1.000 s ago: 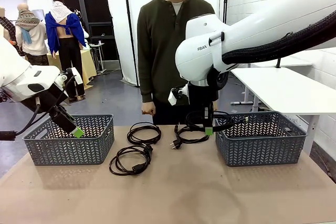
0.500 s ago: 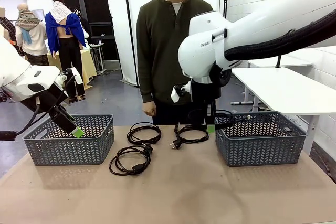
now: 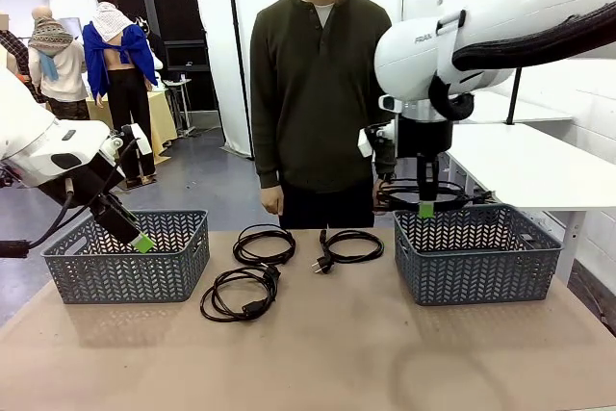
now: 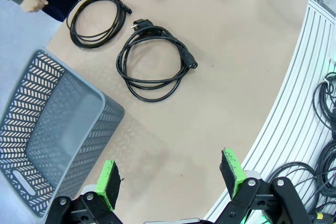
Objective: Organize the cables according to human instructions.
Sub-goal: Pick up a bundle of cables and place it in the basket indicated by the human.
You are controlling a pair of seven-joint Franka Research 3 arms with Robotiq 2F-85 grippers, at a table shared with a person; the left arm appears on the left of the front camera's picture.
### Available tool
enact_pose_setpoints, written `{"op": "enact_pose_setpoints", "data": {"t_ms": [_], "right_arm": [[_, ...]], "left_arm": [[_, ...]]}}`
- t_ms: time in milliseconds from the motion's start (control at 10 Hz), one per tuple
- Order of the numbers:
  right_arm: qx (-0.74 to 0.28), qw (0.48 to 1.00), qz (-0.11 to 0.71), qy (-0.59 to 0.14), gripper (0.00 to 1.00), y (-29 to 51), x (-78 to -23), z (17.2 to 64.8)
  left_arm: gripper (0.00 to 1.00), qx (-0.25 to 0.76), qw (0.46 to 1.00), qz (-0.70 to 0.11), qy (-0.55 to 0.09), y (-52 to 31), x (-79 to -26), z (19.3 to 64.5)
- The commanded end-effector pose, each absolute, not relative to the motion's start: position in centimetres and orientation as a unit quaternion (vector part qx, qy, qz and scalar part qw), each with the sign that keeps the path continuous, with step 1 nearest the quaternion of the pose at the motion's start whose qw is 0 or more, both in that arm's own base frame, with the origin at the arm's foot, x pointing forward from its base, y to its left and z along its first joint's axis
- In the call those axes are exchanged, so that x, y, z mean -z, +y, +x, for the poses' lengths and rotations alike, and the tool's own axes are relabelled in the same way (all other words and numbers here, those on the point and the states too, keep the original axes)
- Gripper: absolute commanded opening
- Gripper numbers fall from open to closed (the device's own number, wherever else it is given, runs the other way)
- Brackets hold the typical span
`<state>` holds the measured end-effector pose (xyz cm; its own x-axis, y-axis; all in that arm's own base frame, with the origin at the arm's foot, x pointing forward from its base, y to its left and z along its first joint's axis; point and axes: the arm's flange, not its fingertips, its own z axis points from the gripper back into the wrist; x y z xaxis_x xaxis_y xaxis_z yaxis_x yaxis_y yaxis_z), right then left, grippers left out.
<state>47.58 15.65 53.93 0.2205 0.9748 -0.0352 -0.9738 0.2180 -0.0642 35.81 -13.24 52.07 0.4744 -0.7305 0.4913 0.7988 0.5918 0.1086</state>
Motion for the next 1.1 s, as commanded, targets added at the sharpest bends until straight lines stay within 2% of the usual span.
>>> {"op": "enact_pose_setpoints", "data": {"t_ms": [0, 1000], "right_arm": [[-0.649, 0.76, -0.021, -0.005, 0.0, 13.3, -54.0, 47.9], [-0.675, 0.736, -0.057, -0.009, 0.0, 5.0, -49.4, 53.4]], "left_arm": [[1.0, 0.446, 0.855, -0.065, -0.257, -13.2, -52.0, 36.0], [1.0, 0.446, 0.855, -0.065, -0.257, -13.2, -52.0, 36.0]]}}
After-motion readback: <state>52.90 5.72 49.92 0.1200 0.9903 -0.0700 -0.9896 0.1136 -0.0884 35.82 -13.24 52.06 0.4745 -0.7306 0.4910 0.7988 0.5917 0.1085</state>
